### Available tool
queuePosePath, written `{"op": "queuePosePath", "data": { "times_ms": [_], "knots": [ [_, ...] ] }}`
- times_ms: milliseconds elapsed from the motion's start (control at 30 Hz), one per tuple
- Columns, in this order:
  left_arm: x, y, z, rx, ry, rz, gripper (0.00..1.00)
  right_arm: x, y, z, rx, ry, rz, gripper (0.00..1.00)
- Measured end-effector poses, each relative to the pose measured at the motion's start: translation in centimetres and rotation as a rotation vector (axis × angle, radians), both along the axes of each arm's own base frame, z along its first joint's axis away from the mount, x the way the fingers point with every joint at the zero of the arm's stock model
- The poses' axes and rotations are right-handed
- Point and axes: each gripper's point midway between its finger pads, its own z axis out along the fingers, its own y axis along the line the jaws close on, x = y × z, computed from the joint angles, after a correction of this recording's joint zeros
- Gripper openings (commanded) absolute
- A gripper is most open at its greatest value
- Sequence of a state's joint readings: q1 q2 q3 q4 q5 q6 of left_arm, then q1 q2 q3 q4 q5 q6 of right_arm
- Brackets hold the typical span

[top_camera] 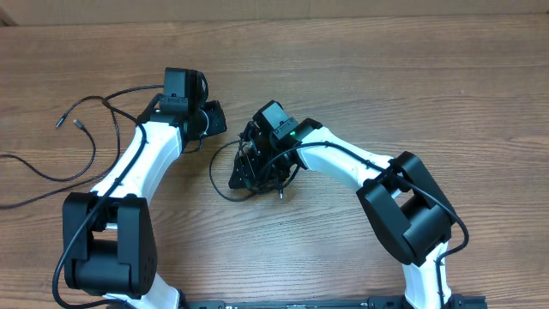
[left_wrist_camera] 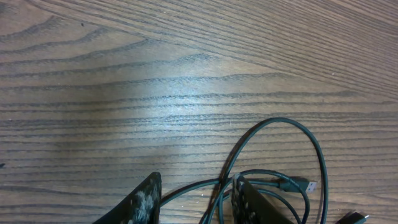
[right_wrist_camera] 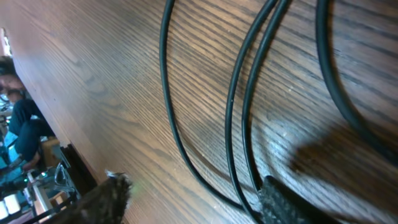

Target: Untangle cables

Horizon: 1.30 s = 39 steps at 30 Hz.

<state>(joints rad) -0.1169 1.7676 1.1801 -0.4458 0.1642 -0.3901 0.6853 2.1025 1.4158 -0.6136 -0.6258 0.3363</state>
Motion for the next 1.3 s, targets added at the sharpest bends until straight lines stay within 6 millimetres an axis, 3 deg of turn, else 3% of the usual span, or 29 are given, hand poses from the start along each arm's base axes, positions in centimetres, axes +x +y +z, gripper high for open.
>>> {"op": "queuePosePath", "data": {
  "times_ms": [233, 367, 467, 667, 833, 1000, 1200, 1300],
  "knots": [
    [0.0, 0.0, 0.0, 0.000, 0.000, 0.000, 0.38, -0.4, -0.1, -1.6, -0.016, 0.037, 0.004, 0.42],
    [0.0, 0.0, 0.0, 0.000, 0.000, 0.000, 0.38, -0.5, -0.1, -2.1, -0.017, 0.045, 0.012, 0.13],
    [0.0, 0.0, 0.0, 0.000, 0.000, 0.000, 0.38, -0.9, 0.3, -1.7, 0.021, 0.049, 0.042, 0.04],
    [0.0, 0.0, 0.0, 0.000, -0.001, 0.000, 0.39, -2.0, 1.2, -0.1, 0.154, 0.073, 0.136, 0.04],
    [0.3, -0.6, 0.3, -0.015, -0.024, -0.053, 0.45, -1.2, 0.7, 1.0, 0.227, 0.104, 0.127, 0.04],
    [0.2, -1.6, 0.8, -0.070, -0.041, -0.127, 0.48, 1.6, -1.5, 2.5, 0.313, 0.160, 0.039, 0.04],
    [0.2, -2.5, 1.7, -0.146, -0.080, -0.230, 0.41, 5.5, -5.3, 3.3, 0.361, 0.191, -0.100, 0.04],
    [0.0, -3.4, 2.4, -0.196, -0.112, -0.319, 0.43, 6.9, -6.2, 3.9, 0.404, 0.174, -0.122, 0.04]
  ]
}}
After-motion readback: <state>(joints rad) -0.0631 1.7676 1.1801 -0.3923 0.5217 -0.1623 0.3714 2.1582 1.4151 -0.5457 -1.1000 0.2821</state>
